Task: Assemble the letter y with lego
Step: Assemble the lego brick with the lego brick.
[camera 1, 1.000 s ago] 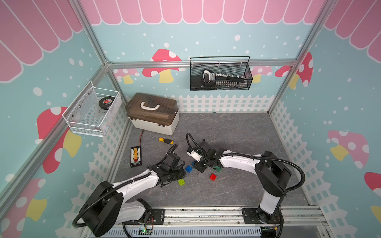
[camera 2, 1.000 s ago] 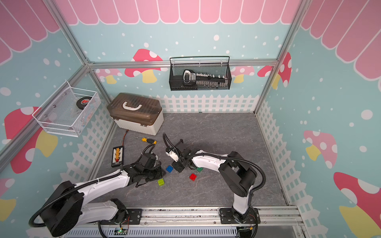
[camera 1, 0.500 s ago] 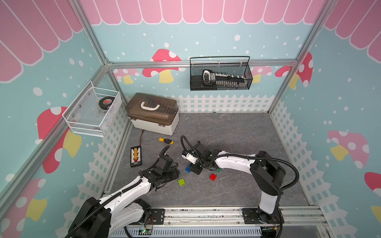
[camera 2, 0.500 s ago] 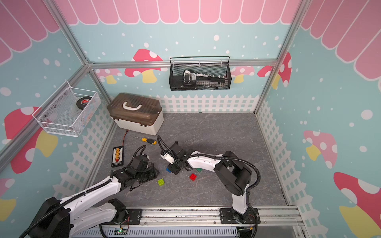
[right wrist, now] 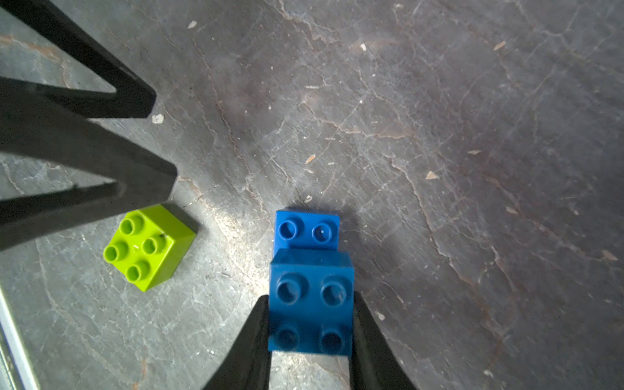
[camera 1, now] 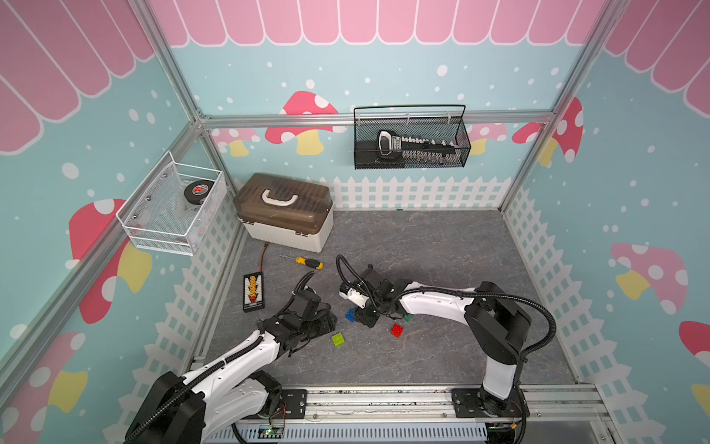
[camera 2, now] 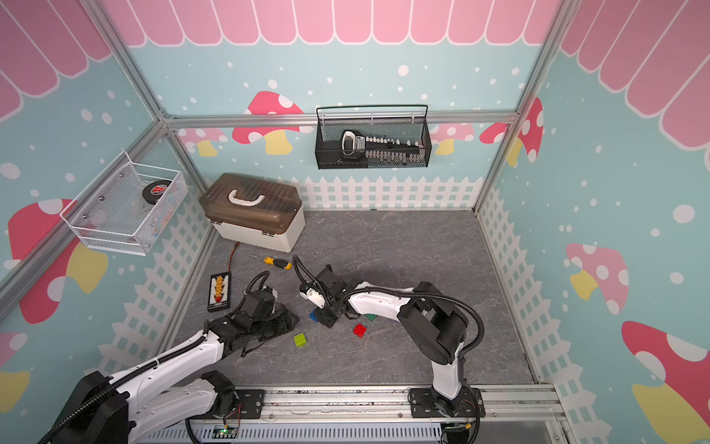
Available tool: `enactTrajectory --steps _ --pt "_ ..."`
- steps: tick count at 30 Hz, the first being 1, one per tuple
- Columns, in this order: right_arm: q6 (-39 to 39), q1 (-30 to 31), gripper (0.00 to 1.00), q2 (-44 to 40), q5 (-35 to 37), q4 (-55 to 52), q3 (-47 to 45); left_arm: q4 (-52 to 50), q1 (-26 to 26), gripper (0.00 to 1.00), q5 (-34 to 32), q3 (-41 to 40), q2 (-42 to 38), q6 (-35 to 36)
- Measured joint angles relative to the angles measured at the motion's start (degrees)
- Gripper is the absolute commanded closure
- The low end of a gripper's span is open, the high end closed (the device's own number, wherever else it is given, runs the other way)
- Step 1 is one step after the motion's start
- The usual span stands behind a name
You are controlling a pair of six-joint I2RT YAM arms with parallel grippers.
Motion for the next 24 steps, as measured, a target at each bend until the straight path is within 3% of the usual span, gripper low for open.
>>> enactTrajectory --steps 24 --pt "0.9 1.3 0.77 2.1 3.3 -0.5 2.5 7.8 0.1 0.29 3.3 -2.2 0.7 0.0"
